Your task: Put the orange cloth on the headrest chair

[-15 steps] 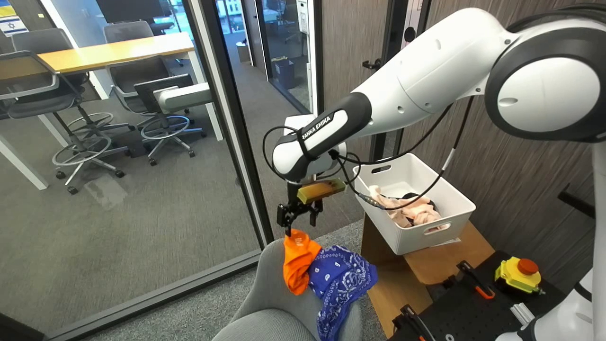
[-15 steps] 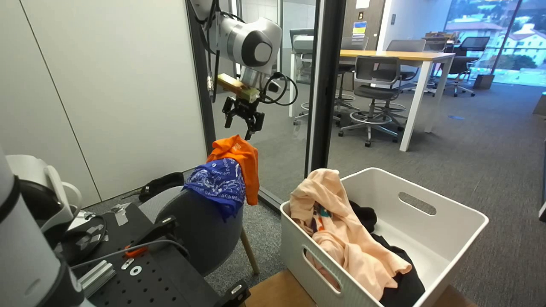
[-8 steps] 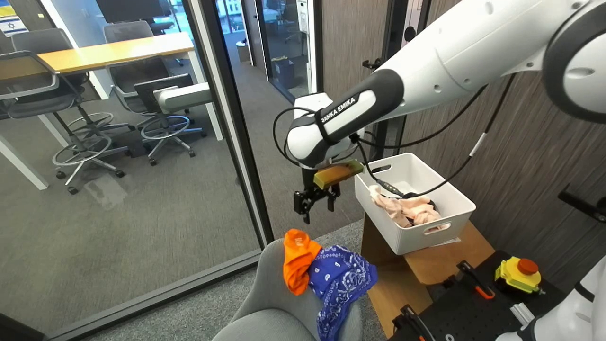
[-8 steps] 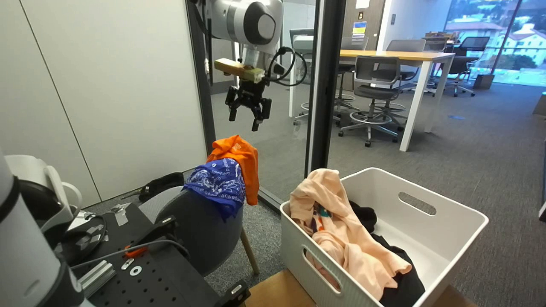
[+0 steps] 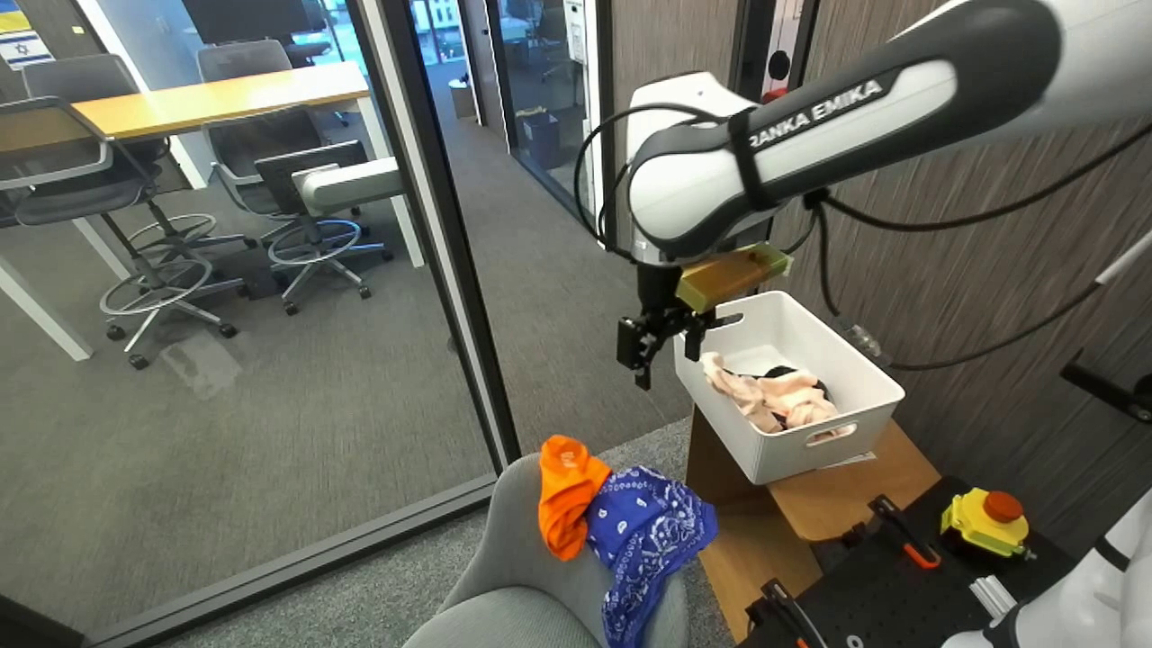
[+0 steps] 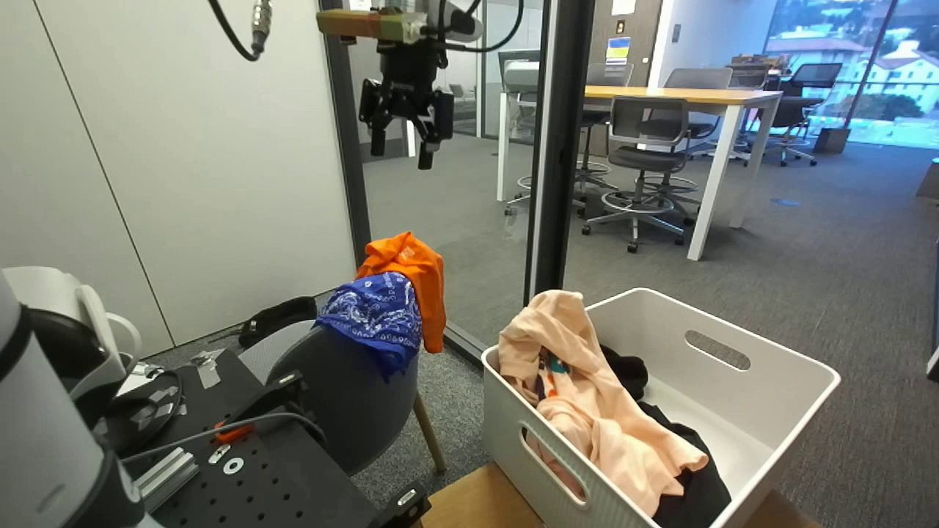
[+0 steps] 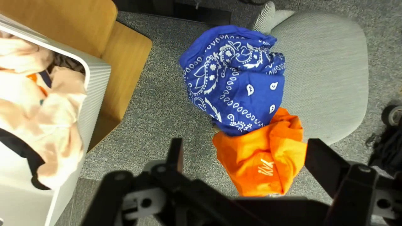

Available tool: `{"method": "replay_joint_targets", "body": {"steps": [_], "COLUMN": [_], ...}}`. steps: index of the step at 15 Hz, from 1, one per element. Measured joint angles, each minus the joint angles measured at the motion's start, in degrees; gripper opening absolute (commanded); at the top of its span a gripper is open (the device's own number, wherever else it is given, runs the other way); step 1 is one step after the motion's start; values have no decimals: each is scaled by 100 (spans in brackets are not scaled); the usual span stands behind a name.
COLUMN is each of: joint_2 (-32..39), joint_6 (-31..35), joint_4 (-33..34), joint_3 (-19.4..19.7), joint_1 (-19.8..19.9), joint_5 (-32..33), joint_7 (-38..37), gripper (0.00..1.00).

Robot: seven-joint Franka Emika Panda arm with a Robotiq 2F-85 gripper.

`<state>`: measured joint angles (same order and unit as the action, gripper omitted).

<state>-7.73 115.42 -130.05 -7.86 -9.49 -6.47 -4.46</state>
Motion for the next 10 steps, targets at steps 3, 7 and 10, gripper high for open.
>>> {"method": "replay_joint_targets", "body": {"steps": [3, 7, 10], "joint_2": [-1006, -2287, -3144], "joint_6": [-436, -1417, -2088], "joint_4": [-399, -558, -605], "joint_3": [80, 339, 635], "joint_1": [56, 214, 362], "joint_5": [32, 297, 605], "joint_7": [76, 350, 791], "gripper": [100, 100, 100]}}
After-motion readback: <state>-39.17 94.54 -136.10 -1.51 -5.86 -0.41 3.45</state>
